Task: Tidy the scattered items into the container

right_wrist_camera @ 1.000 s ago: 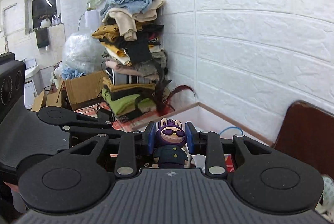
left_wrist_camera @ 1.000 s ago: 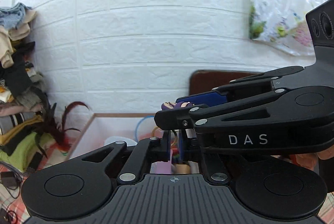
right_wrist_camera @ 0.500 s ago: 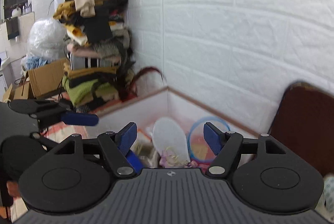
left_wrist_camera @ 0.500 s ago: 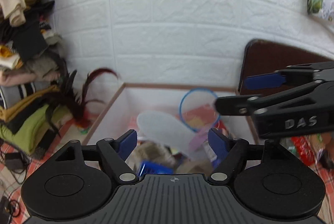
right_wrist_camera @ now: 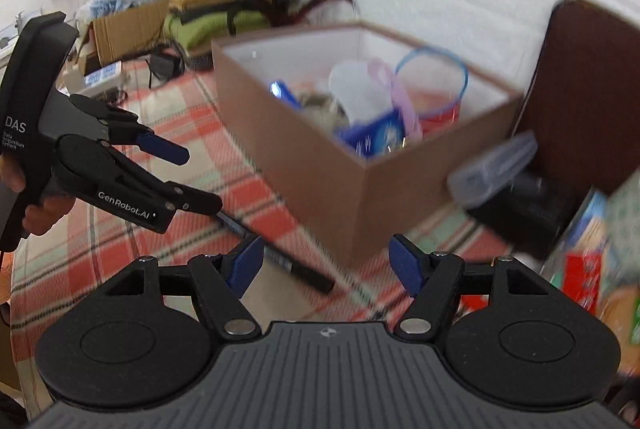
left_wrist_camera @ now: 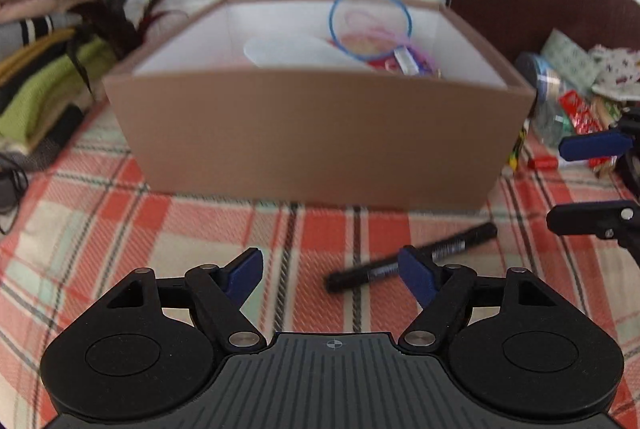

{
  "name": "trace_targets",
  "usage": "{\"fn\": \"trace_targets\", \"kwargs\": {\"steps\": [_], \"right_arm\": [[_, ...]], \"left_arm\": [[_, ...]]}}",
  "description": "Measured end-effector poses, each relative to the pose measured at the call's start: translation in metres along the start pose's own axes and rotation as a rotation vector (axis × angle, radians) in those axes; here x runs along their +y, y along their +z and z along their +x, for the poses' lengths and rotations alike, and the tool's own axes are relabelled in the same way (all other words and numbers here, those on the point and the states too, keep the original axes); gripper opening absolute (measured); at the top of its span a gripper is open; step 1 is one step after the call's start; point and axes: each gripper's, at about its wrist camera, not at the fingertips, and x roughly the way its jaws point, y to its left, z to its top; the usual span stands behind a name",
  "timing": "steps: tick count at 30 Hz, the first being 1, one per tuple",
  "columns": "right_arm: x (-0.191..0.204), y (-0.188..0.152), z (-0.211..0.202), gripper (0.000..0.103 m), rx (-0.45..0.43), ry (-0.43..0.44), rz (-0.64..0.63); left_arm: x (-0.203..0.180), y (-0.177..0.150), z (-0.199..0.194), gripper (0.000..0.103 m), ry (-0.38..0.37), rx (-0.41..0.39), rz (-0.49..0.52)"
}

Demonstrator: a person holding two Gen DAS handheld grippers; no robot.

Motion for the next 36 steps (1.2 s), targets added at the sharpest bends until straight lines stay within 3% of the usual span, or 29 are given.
{"fn": "trace_targets", "kwargs": {"steps": [7, 14, 16, 18, 22, 30, 36], "right_arm": [[0.000, -0.015, 0.022, 0.072, 0.056, 0.011, 0.046], [0.002, -0.016, 0.048, 0.068, 0.080, 0.036, 0.031], [0.002, -0.016, 0.055, 0.067, 0.083, 0.044, 0.032], [0.002, -0.017, 0.062, 0.067, 0.085, 0.052, 0.033], [-0.003, -0.020, 0.062, 0.067, 0.080, 0.052, 0.043], [-0.024, -0.027, 0.041, 0.068, 0.072, -0.080, 0.059], [-0.062, -0.025, 0.045, 0.068, 0.060, -0.206, 0.246]], "left_arm": [[-0.005, -0.010, 0.018, 0.073, -0.015, 0.050, 0.009], [-0.007, -0.003, 0.028, 0.073, -0.014, 0.044, 0.024], [-0.009, -0.002, 0.030, 0.068, -0.018, 0.043, 0.035], [-0.012, -0.002, 0.030, 0.056, -0.022, 0.041, 0.059], [-0.021, -0.005, 0.024, 0.052, -0.069, 0.050, 0.101], [-0.036, 0.003, 0.017, 0.056, -0.066, 0.018, 0.169], [-0.052, 0.001, 0.033, 0.058, -0.075, 0.036, 0.223]]}}
